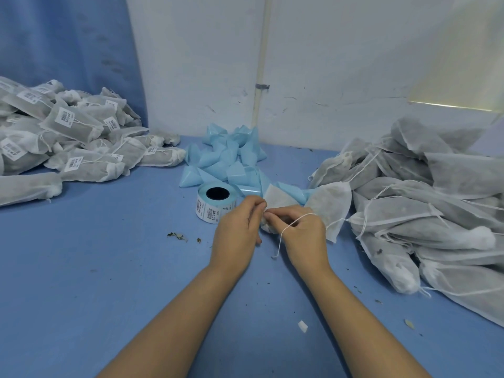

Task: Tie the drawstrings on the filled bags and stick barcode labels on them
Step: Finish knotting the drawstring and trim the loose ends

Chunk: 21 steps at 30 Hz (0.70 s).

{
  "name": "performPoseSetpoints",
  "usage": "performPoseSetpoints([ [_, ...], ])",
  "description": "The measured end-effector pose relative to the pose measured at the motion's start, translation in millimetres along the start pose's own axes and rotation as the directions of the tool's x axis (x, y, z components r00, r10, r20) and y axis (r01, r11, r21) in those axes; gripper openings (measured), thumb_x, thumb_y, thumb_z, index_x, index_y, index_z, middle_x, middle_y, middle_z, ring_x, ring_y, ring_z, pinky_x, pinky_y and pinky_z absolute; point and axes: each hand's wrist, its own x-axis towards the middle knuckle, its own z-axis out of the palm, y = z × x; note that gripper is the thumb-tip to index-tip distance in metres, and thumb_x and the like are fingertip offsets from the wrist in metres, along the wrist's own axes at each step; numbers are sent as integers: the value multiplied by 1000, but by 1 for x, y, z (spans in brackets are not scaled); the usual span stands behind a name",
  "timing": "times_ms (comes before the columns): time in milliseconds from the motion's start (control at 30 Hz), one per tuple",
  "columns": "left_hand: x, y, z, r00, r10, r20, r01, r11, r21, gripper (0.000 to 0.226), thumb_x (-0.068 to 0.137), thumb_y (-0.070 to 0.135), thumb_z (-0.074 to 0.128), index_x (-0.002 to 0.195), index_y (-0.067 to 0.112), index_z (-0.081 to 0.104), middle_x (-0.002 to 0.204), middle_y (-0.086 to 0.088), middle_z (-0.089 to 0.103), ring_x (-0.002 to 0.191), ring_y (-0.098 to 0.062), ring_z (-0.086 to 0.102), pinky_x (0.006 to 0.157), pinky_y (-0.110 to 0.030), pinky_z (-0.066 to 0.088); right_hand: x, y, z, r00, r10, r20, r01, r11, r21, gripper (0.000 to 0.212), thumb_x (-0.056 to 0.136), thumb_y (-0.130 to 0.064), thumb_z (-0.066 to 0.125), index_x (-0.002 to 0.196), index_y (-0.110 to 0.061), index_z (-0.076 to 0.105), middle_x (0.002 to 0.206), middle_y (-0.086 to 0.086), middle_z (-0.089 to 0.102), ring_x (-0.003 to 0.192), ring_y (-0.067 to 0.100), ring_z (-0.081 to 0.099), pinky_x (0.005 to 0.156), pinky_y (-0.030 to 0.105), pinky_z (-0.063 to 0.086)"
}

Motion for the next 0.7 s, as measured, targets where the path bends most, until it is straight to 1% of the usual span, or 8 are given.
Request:
performPoseSetpoints([
  [100,-1,2,2,999,-33,29,36,994,-107,13,99,18,48,96,16,61,55,-4,59,47,-12,56,54,-17,45,-1,0,2,999,-27,-19,26,998,-49,10,81,-16,73,77,-25,73,81,-13,66,84,4,58,79,26,46],
  [200,-2,4,6,991,-115,70,130,952,-276,15,99,14,46,90,16,58,60,0,64,47,-13,57,50,-23,49,-4,-1,5,998,-47,-35,46,998,-40,10,80,-10,74,76,-17,68,82,-12,59,76,-1,52,71,12,38],
  [267,-2,6,9,984,-151,98,178,904,-388,17,99,10,45,89,14,58,71,4,67,59,-11,64,53,-25,54,-4,-3,5,999,-18,-37,20,999,44,12,80,-7,73,74,-14,66,83,-8,57,72,-2,52,68,10,40],
  [367,-1,7,10,976,-186,115,219,840,-497,18,99,6,43,89,10,57,86,-8,68,75,-14,69,64,-26,57,-1,-5,4,996,89,-26,-82,973,217,17,80,0,72,71,-13,65,94,-3,52,66,-7,54,65,8,44],
  [433,2,6,8,981,-174,90,195,852,-486,18,99,4,44,88,9,57,86,-7,67,76,-9,68,67,-19,54,1,-7,3,985,170,33,-171,929,329,18,81,3,69,70,-11,65,87,-6,61,63,-9,57,62,6,44],
  [533,4,3,5,992,-113,59,127,928,-351,16,97,6,48,88,12,60,81,5,65,69,5,60,67,-10,46,3,-9,0,944,264,197,-327,827,457,13,84,0,64,73,-7,67,64,-7,70,59,-3,61,57,8,43],
  [600,4,3,6,993,-91,76,110,945,-308,15,97,8,50,90,11,62,81,7,65,71,6,60,69,-9,45,6,-8,-4,919,298,256,-391,757,523,15,87,-2,59,75,-5,67,65,-3,69,61,2,62,60,12,45],
  [700,4,2,7,991,-76,112,106,952,-288,16,97,10,50,92,7,65,81,5,67,72,0,61,71,-13,47,8,-6,-7,907,307,287,-420,695,584,19,88,-4,52,73,-5,65,72,7,65,71,15,61,72,24,46],
])
